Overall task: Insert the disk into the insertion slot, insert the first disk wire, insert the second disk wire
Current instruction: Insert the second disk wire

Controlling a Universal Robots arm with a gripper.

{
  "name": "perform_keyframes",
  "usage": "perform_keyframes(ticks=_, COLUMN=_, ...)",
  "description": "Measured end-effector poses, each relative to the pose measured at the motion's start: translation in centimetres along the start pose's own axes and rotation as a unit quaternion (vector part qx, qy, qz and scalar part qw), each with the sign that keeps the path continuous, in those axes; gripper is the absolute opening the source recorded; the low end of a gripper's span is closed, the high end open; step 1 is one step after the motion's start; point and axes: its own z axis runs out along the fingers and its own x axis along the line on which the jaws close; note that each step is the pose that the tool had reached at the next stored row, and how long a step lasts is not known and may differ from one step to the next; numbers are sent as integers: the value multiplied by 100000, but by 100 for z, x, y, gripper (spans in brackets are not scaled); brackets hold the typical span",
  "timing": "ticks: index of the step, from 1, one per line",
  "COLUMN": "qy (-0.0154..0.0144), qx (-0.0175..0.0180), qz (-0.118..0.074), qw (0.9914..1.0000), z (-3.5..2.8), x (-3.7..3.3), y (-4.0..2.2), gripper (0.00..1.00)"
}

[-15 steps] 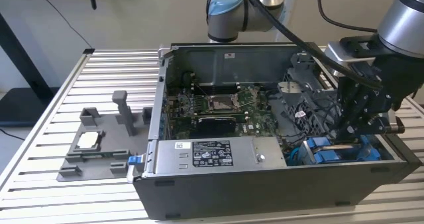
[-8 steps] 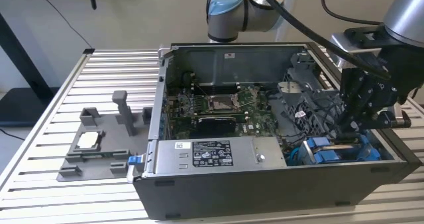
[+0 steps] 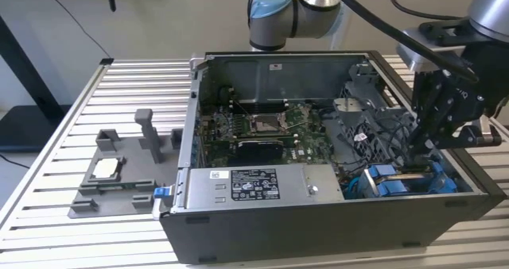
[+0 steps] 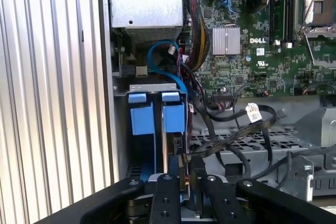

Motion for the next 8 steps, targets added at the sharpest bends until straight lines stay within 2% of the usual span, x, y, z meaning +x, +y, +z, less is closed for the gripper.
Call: perform_keyframes(ticks=8, qy=1, qx=2, qz=3, qw=100000, z=-11, x=-1, y=0, gripper=24)
